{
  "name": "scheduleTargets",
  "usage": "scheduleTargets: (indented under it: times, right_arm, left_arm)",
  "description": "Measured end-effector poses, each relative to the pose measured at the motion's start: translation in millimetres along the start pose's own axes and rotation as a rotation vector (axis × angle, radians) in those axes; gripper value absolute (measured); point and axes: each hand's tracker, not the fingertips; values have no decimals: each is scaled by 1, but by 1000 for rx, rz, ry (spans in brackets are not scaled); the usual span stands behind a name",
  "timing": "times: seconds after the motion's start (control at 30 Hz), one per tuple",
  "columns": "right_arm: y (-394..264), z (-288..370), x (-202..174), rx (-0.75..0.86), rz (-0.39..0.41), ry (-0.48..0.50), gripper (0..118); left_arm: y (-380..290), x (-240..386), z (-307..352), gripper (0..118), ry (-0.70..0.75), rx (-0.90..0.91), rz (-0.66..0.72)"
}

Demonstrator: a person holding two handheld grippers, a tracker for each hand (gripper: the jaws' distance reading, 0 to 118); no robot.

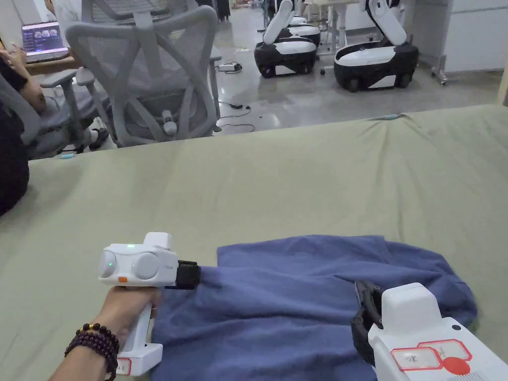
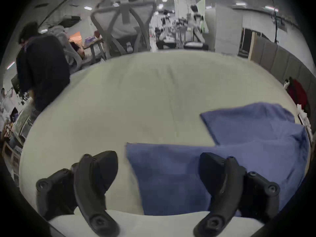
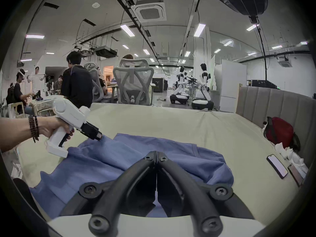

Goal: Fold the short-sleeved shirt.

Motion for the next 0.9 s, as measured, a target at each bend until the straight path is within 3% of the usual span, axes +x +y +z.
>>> scheduleTargets:
  times: [0.07,0.1,0.13,0.17,0.2,0.43,0.53,0.57,0.6,0.63,0.67,0.7,0.8,0.9]
  right_arm:
    - [-4,-4,1,-17,6,-6,1]
    - [-6,-5,2,-24,4,-4,1]
    - [-7,-5,3,-28,1,-1,1]
    - [-7,-4,3,-29,-2,0,1]
    - [-8,-3,3,-30,-5,4,1]
    - [3,14,28,-19,-71,12,1]
    - [9,13,63,-39,-108,-76,6]
    - [10,10,78,-56,-120,-109,18]
    - [11,6,90,-91,-137,-115,42]
    - [11,-1,107,-148,-168,-124,86]
    - [9,-9,122,-188,-197,-138,113]
    - [6,-15,133,-212,-216,-143,118]
    - [-3,-34,169,-313,-291,-160,106]
    - [-16,-50,189,-480,-258,-187,102]
  left_arm:
    - [-8,6,-7,87,23,13,23]
    - [-6,7,-1,80,29,49,42]
    - [-8,9,7,51,28,30,47]
    - [-9,10,15,15,8,57,64]
    - [-11,11,21,1,2,97,61]
    - [-16,19,56,1,-1,163,19]
    - [-10,20,79,1,-16,202,17]
    - [-9,21,87,1,-20,220,11]
    - [-7,23,92,1,-17,232,5]
    - [-6,24,97,1,-13,244,0]
    - [-2,25,100,1,-15,251,-1]
    - [0,26,102,1,-20,256,4]
    - [6,29,105,1,-38,266,15]
    - [8,33,105,1,-35,272,2]
